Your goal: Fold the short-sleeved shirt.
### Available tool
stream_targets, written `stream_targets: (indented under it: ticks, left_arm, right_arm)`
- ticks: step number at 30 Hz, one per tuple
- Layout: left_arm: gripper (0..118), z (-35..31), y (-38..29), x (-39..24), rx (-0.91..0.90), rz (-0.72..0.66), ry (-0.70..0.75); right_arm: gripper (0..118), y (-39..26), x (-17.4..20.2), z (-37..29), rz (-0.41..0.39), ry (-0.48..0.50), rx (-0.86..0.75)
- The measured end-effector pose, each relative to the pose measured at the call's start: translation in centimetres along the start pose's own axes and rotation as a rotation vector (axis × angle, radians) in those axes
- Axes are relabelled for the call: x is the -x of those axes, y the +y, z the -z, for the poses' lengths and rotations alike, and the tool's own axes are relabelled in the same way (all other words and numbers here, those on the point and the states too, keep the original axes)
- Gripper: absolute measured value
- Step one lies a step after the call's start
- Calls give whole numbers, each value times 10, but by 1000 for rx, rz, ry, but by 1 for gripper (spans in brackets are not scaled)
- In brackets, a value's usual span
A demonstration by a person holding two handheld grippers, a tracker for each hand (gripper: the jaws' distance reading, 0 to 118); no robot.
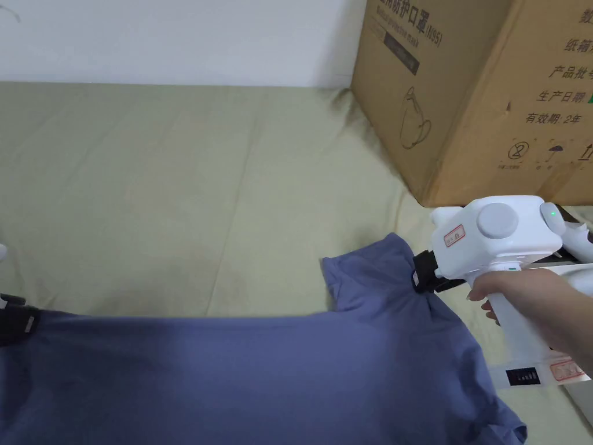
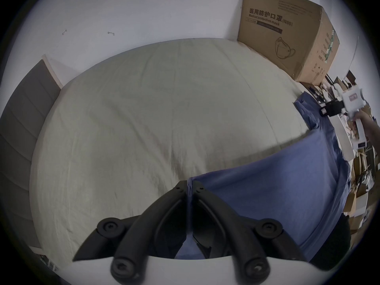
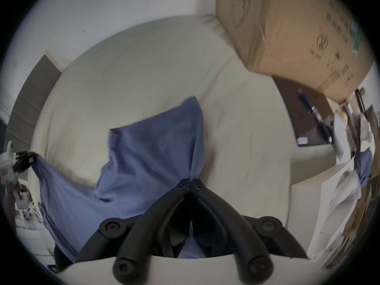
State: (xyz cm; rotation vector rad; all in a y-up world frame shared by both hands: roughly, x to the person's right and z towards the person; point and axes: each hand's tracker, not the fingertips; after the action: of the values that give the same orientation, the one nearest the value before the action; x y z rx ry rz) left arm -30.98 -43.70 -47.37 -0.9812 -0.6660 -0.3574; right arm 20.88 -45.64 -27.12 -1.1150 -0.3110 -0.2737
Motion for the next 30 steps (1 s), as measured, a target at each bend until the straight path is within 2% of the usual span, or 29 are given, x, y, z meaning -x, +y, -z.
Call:
stream_targets:
  ticks: [3, 6, 7, 9, 10, 12, 14, 19, 22, 25, 30]
  left_arm:
    - [2, -11, -5, 1, -33, -77, -15]
    - [2, -31, -14, 2, -48, -108, -29]
    - [2, -39, -18, 3, -57, -115, -32]
    - [2, -61, -30, 4, -94, -139, -39]
    - [2, -73, -38, 6, -112, -165, -55]
    - [2, -98, -54, 8, -134, -233, -91]
    - [2, -123, -73, 8, -159, -274, -132]
    - [2, -180, -142, -11, -200, -271, -148]
    - [2, -187, -190, -21, -195, -317, -151]
    - [2, -174, -229, -31, -139, -348, -160]
    - [2, -144, -269, -40, -111, -367, -120]
  right_arm:
    - [0, -9, 0, -38, -27, 44, -71]
    - [0, -29, -7, -79, 30, 63, -121]
    - [0, -38, -13, -95, 61, 105, -142]
    - [0, -63, -24, -124, 129, 260, -198]
    - [0, -79, -27, -139, 158, 286, -221]
    - [0, -109, -33, -165, 183, 283, -230]
    - [0, -140, -34, -191, 168, 285, -247]
    - [0, -220, -30, -229, 185, 299, -253]
    - [0, -265, -25, -221, 195, 287, -234]
    - [0, -302, -23, -194, 255, 264, -168]
    - [0, -334, -20, -146, 293, 175, -140]
